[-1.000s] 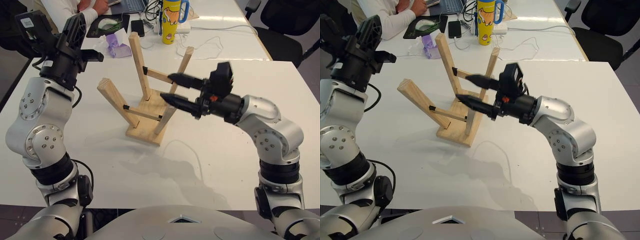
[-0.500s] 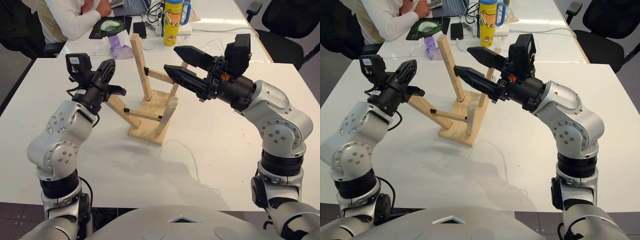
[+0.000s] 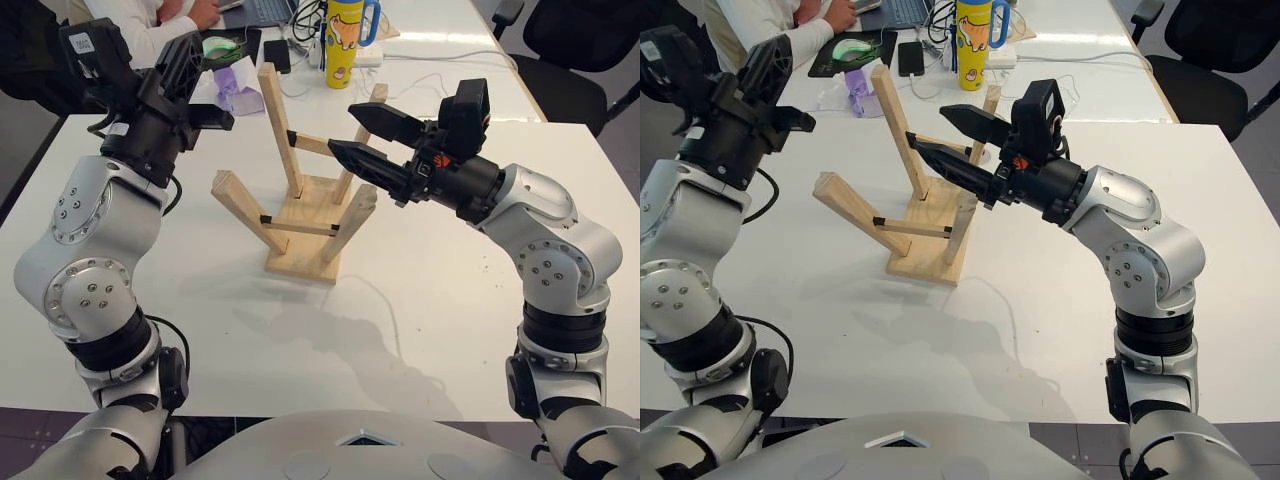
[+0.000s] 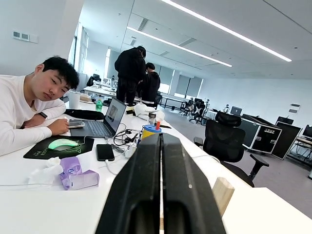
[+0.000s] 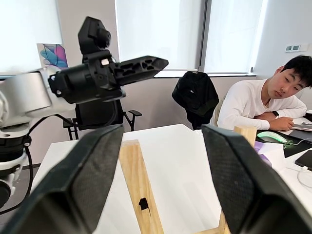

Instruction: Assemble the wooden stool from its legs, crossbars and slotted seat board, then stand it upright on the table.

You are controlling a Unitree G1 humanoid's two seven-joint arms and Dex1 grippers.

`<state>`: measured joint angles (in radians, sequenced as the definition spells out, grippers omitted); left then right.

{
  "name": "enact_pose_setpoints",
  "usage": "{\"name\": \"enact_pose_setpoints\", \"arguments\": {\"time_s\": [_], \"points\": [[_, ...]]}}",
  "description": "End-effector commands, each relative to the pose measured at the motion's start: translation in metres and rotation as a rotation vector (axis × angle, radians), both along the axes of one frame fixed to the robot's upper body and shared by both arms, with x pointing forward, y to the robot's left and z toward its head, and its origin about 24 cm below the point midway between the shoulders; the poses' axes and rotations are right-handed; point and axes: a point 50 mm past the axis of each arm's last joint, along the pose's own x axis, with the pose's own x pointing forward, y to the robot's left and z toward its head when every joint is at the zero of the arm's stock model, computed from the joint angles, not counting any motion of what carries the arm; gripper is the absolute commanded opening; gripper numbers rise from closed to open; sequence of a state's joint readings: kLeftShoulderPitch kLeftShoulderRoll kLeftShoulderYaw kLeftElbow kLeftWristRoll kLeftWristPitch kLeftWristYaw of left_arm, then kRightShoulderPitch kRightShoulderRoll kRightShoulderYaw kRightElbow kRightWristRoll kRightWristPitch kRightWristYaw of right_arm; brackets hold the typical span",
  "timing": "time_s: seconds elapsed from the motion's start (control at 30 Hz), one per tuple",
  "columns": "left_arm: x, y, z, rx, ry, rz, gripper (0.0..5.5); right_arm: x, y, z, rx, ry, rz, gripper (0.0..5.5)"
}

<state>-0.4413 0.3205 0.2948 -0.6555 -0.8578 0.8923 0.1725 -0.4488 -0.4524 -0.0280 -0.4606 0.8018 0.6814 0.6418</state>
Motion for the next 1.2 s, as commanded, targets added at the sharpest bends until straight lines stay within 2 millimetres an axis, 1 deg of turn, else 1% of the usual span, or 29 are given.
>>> {"name": "enact_pose_setpoints", "arguments": {"time_s": [0.03,0.13,0.17,0.2,0.23,0.27,0.33,0.4,0.43,0.47,0.5,0.57,0.7,0.77,0.8,0.83,0.9,0.97,1.0,1.1,1.2], "points": [[0.002,-0.011,-0.06,0.072,0.245,-0.042,0.02,0.001,0.0,0.0,-0.003,-0.005,-0.009,2.97],[-0.004,-0.021,-0.118,0.181,0.42,-0.056,0.02,0.001,0.0,-0.001,-0.009,-0.004,-0.009,2.97],[-0.007,-0.022,-0.131,0.203,0.449,-0.045,0.02,0.002,0.0,-0.001,-0.011,-0.003,-0.009,2.97],[-0.008,-0.022,-0.137,0.208,0.457,-0.033,0.02,0.002,0.0,-0.001,-0.013,-0.002,-0.009,2.97],[-0.007,-0.02,-0.134,0.208,0.428,-0.013,0.02,0.003,0.0,-0.001,-0.015,-0.001,-0.014,2.97],[-0.005,-0.019,-0.123,0.193,0.377,0.005,0.02,0.004,-0.001,-0.002,-0.013,0.001,-0.023,2.97],[0.002,-0.014,-0.097,0.155,0.257,0.035,0.02,0.011,-0.005,-0.001,0.011,-0.003,-0.089,2.97],[0.007,-0.01,-0.073,0.121,0.163,0.054,0.02,0.022,-0.011,-0.001,0.035,0.0,-0.189,2.97],[0.009,-0.007,-0.059,0.103,0.111,0.067,0.02,0.029,-0.015,-0.004,0.026,0.006,-0.252,2.97],[0.01,-0.005,-0.049,0.09,0.075,0.079,0.02,0.035,-0.018,-0.006,0.009,0.01,-0.301,2.97],[0.011,-0.003,-0.042,0.08,0.049,0.09,0.02,0.039,-0.021,-0.009,-0.013,0.01,-0.346,2.97],[0.013,0.008,-0.03,0.063,0.005,0.146,0.02,0.049,-0.029,-0.024,-0.12,0.015,-0.453,2.97],[0.015,0.03,-0.022,0.039,-0.017,0.263,0.02,0.055,-0.039,-0.058,-0.318,0.075,-0.524,2.97],[0.016,0.038,-0.023,0.037,-0.012,0.295,0.02,0.045,-0.04,-0.084,-0.462,0.123,-0.437,2.97],[0.017,0.04,-0.023,0.038,-0.008,0.304,0.02,0.038,-0.039,-0.093,-0.494,0.142,-0.366,2.97],[0.017,0.042,-0.024,0.04,-0.007,0.311,0.02,0.03,-0.035,-0.098,-0.517,0.144,-0.294,2.97],[0.017,0.043,-0.024,0.04,-0.009,0.32,0.02,0.022,-0.03,-0.101,-0.522,0.14,-0.213,2.97],[0.016,0.046,-0.023,0.036,-0.013,0.333,0.02,0.017,-0.02,-0.098,-0.496,0.12,-0.129,2.97],[0.016,0.047,-0.024,0.035,-0.011,0.341,0.02,0.011,-0.012,-0.093,-0.453,0.111,-0.057,2.97],[0.014,0.053,-0.028,0.035,0.002,0.366,0.02,-0.003,0.004,-0.074,-0.32,0.106,0.1,2.97],[0.013,0.059,-0.034,0.025,0.019,0.404,0.02,-0.014,0.011,-0.055,-0.199,0.139,0.23,2.97]]}}
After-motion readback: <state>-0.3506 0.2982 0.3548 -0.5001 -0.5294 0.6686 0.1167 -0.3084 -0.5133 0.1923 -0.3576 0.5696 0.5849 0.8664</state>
